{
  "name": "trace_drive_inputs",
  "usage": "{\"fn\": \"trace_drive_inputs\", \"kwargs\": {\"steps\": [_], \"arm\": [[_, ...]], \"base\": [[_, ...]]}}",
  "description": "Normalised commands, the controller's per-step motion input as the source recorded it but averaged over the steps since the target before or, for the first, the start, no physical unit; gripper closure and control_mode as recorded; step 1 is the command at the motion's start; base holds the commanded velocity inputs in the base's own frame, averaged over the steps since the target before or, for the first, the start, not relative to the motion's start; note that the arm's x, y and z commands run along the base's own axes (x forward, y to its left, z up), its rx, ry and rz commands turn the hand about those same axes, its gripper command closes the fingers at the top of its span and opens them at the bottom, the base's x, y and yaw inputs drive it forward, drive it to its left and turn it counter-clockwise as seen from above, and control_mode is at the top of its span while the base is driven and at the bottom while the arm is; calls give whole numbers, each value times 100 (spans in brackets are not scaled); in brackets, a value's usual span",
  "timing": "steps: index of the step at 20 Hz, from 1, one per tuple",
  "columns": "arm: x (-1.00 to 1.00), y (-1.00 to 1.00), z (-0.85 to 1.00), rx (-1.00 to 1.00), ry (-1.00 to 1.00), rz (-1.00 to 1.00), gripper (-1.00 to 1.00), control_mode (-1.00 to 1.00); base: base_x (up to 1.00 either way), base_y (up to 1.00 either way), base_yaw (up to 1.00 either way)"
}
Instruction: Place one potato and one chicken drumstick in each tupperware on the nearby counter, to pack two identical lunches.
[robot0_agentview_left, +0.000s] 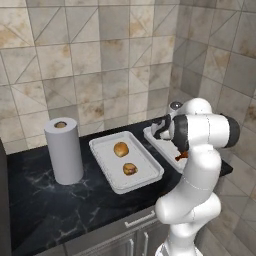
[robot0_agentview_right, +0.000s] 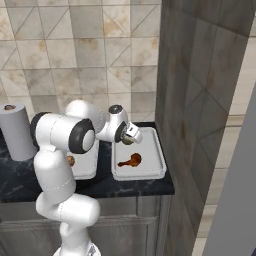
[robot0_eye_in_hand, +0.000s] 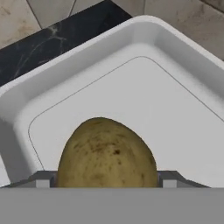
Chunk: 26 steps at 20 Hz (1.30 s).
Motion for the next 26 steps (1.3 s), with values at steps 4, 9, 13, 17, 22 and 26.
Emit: {"fn": "trace_drive_inputs", "kwargs": {"steps": [4, 9, 13, 17, 22, 26], "arm": [[48, -16, -34, 0, 3, -1, 100, -100], [28, -2, -7, 0, 5, -1, -100, -100], [-2, 0, 26, 0, 6, -2, -100, -100], [-3, 0, 20, 0, 6, -2, -100, -100], [15, 0, 2, 0, 0, -2, -100, -100], [-79, 1, 21, 0, 4, -1, -100, -100]], "base": [[0, 0, 0], [0, 0, 0], [0, 0, 0], [0, 0, 0], [0, 0, 0], [0, 0, 0]]}}
